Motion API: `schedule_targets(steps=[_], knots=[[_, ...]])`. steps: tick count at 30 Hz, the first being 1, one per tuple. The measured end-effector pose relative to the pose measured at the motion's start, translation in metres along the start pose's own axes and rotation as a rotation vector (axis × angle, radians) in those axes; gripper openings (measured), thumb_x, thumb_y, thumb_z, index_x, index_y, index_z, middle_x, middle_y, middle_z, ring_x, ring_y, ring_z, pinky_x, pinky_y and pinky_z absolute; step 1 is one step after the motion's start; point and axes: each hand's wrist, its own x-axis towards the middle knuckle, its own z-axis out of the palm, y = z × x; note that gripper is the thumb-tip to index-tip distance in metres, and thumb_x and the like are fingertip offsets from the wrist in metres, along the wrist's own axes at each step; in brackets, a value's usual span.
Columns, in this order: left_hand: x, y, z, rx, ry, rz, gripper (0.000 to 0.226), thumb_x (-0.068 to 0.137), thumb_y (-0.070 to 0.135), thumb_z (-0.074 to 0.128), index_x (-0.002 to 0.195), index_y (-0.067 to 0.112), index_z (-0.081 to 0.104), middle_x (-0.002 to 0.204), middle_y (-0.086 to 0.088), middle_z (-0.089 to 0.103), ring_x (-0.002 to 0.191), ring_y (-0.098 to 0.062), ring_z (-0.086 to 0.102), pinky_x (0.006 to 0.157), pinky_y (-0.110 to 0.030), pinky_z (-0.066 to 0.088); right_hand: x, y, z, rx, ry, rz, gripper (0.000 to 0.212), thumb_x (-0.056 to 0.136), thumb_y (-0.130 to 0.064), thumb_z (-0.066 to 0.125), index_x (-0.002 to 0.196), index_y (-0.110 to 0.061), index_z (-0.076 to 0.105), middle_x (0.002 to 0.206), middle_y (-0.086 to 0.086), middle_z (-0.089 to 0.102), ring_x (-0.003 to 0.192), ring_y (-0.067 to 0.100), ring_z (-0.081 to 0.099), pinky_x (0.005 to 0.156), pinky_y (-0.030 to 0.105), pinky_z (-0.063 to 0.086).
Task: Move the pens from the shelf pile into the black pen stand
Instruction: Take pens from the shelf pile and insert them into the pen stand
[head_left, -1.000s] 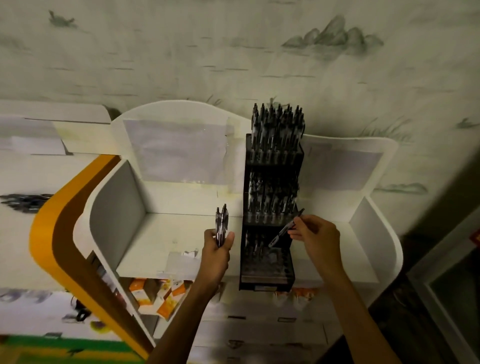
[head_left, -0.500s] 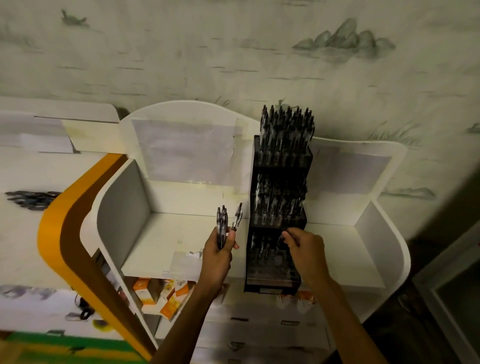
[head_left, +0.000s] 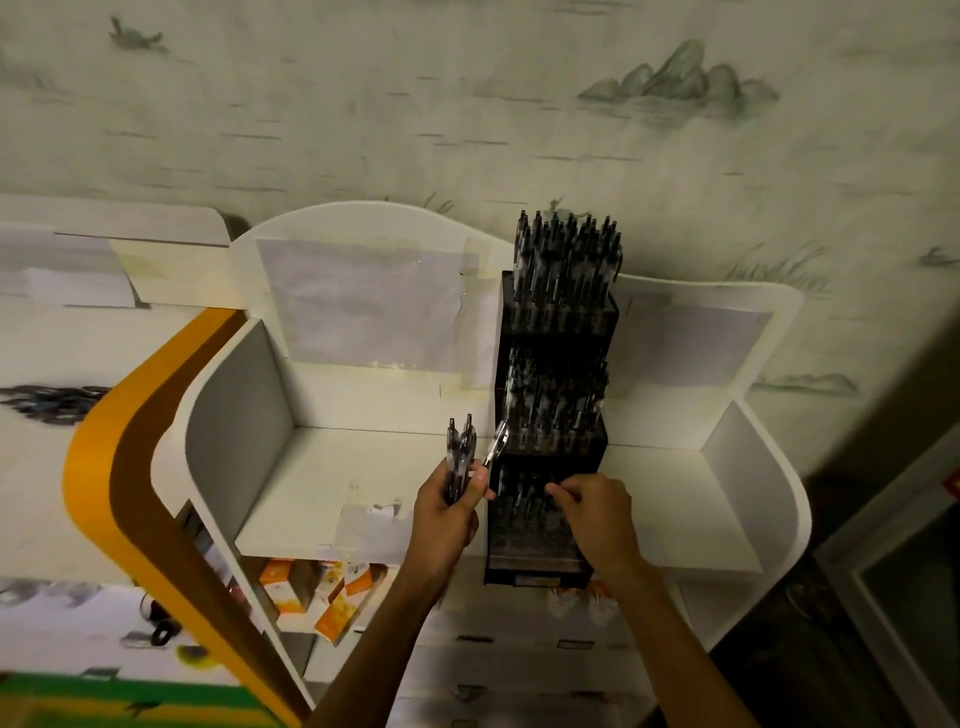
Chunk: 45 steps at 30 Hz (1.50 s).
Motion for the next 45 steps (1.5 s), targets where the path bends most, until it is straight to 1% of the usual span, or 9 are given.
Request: schedule_targets(steps=[6, 11, 14, 23, 27, 30, 33, 39, 45], knots=[[0.005, -0.009, 0.004, 0.055, -0.017, -0.019, 0.022, 0.097, 0.034, 0.059, 0.109, 0.016, 0.066, 0.081, -0.006, 0.069, 0.052, -0.007, 0.048, 0.046, -0.021, 0.039, 0.0, -0.019, -0.019, 0.229, 0.027, 0.099, 0.016, 0.089, -0.025, 0.07, 0.077, -0.015, 0.074, 0.066, -0.006, 0.07, 0.058, 0.005, 0.067, 0.067, 0.029, 0.06], [0.006, -0.01, 0.011, 0.078, -0.039, 0.008, 0.019, 0.097, 0.032, 0.06, 0.105, 0.016, 0.067, 0.082, -0.003, 0.07, 0.055, 0.0, 0.054, 0.051, -0.014, 0.042, 0.003, -0.046, -0.034, 0.513, -0.063, 0.112, 0.015, 0.093, -0.024, 0.065, 0.096, -0.012, 0.074, 0.079, -0.001, 0.075, 0.067, 0.013, 0.072, 0.068, 0.031, 0.061], [0.004, -0.007, 0.016, 0.091, -0.063, 0.058, 0.016, 0.098, 0.027, 0.06, 0.108, 0.017, 0.067, 0.09, -0.002, 0.072, 0.073, -0.006, 0.066, 0.065, -0.015, 0.05, 0.003, -0.05, -0.037, 0.615, -0.105, 0.13, 0.016, 0.092, -0.022, 0.065, 0.1, -0.011, 0.073, 0.084, 0.001, 0.076, 0.072, 0.018, 0.073, 0.071, 0.034, 0.061], [0.006, -0.009, 0.024, 0.131, -0.131, 0.054, 0.023, 0.098, 0.034, 0.058, 0.116, 0.022, 0.067, 0.1, 0.002, 0.074, 0.094, -0.014, 0.07, 0.09, -0.037, 0.057, 0.003, -0.047, -0.035, 0.731, -0.081, 0.162, 0.013, 0.089, -0.017, 0.069, 0.098, -0.01, 0.074, 0.084, 0.002, 0.076, 0.075, 0.021, 0.074, 0.072, 0.034, 0.061], [0.006, -0.007, 0.024, 0.115, -0.089, 0.052, 0.022, 0.097, 0.039, 0.058, 0.111, 0.025, 0.067, 0.1, 0.006, 0.073, 0.095, -0.011, 0.069, 0.083, -0.032, 0.059, 0.003, -0.043, -0.04, 0.757, -0.01, 0.149, 0.012, 0.09, -0.017, 0.068, 0.097, -0.009, 0.073, 0.083, 0.004, 0.075, 0.074, 0.022, 0.074, 0.072, 0.035, 0.061], [0.007, -0.005, 0.019, 0.114, 0.037, 0.077, 0.013, 0.097, 0.036, 0.058, 0.1, 0.025, 0.066, 0.082, 0.013, 0.07, 0.071, -0.001, 0.063, 0.063, -0.018, 0.049, 0.008, -0.036, -0.049, 0.778, 0.072, 0.168, 0.011, 0.091, -0.015, 0.067, 0.095, -0.007, 0.072, 0.083, 0.006, 0.075, 0.075, 0.022, 0.074, 0.073, 0.036, 0.061], [0.011, -0.007, 0.011, 0.179, 0.095, 0.102, 0.014, 0.099, 0.035, 0.057, 0.088, 0.026, 0.06, 0.066, 0.018, 0.06, 0.061, 0.002, 0.052, 0.06, -0.016, 0.043, 0.013, -0.024, -0.055, 0.696, 0.111, 0.128, 0.009, 0.092, -0.015, 0.066, 0.093, -0.008, 0.072, 0.083, 0.004, 0.075, 0.075, 0.019, 0.073, 0.074, 0.037, 0.061], [0.016, -0.015, -0.001, 0.178, 0.074, -0.02, 0.013, 0.103, 0.027, 0.052, 0.091, 0.022, 0.049, 0.069, 0.004, 0.046, 0.062, -0.011, 0.042, 0.057, -0.025, 0.039, 0.01, -0.006, -0.053, 0.262, 0.161, -0.06, 0.006, 0.091, -0.017, 0.067, 0.086, -0.017, 0.07, 0.075, -0.007, 0.071, 0.069, 0.003, 0.068, 0.072, 0.027, 0.059], [0.014, -0.015, -0.005, 0.14, 0.027, -0.099, 0.017, 0.105, 0.023, 0.046, 0.1, 0.008, 0.042, 0.067, 0.0, 0.038, 0.05, -0.006, 0.032, 0.045, -0.021, 0.028, 0.009, 0.001, -0.042, 0.135, 0.184, -0.121, 0.011, 0.091, -0.019, 0.067, 0.082, -0.015, 0.072, 0.069, -0.007, 0.068, 0.066, 0.005, 0.065, 0.067, 0.028, 0.057]])
